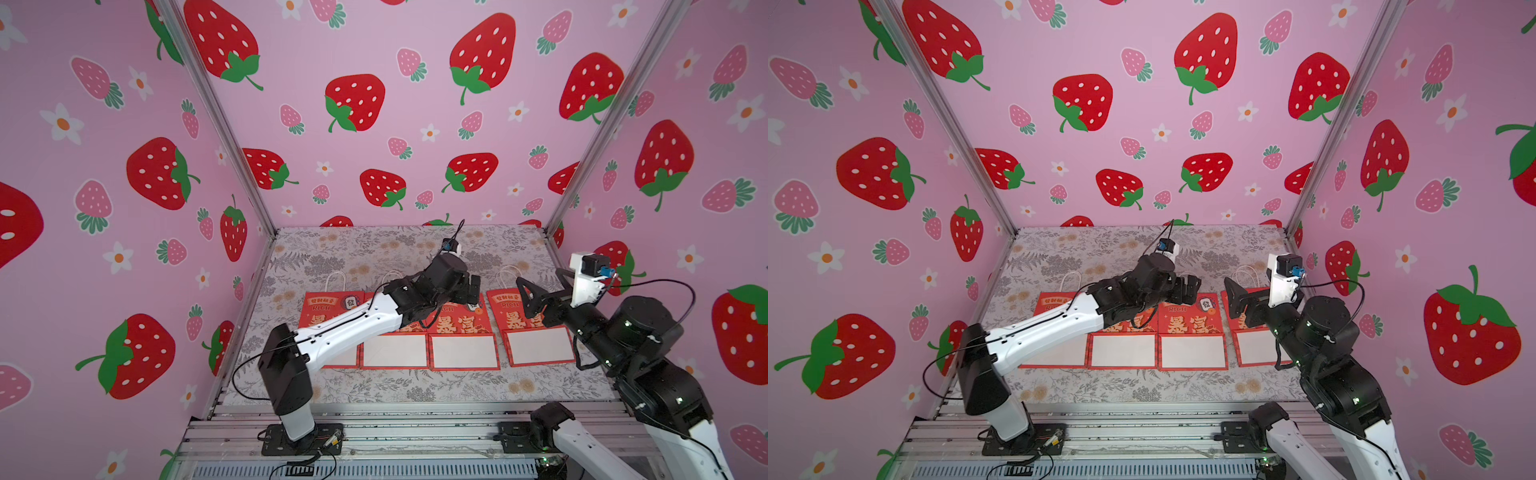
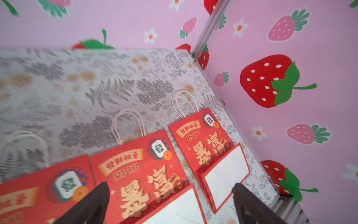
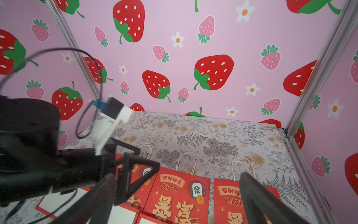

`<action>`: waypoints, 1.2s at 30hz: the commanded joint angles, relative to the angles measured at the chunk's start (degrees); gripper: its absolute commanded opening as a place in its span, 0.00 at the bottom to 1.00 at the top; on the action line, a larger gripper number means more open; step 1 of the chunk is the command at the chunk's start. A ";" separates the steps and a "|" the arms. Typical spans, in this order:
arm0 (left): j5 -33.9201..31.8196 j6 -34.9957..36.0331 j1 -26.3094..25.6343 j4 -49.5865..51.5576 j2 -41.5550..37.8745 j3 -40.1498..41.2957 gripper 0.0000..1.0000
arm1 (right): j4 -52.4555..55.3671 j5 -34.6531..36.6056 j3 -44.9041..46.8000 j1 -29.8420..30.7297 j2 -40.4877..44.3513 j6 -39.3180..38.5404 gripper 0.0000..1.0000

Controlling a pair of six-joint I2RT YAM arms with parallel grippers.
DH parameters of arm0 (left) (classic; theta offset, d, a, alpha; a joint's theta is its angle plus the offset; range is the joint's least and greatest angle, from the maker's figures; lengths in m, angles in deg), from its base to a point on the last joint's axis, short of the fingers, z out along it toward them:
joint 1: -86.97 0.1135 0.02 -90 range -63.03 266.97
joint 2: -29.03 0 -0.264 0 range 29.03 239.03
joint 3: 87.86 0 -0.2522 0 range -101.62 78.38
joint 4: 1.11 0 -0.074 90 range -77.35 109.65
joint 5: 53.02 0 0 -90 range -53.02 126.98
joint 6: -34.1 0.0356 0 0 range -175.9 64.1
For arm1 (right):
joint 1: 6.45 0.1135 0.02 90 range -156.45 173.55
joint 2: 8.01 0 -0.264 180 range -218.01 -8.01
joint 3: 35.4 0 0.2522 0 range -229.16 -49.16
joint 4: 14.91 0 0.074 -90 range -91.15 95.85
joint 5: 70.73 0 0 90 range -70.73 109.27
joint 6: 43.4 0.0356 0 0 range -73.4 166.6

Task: Put away the paper bag
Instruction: Adjust the paper bag at the center of the board, then reset both arms

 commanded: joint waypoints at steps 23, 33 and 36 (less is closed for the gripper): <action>-11.71 29.25 35.34 -36.61 -36.78 60.82 0.99 | -44.00 14.53 32.62 -11.32 -10.54 -10.43 0.99; -1.94 28.97 46.34 -57.48 -22.57 68.83 0.99 | -59.23 15.94 40.42 -17.95 -21.84 -12.67 0.99; 0.82 28.63 47.88 -61.10 -18.15 68.17 1.00 | -62.72 15.56 42.27 -19.89 -24.78 -10.68 0.99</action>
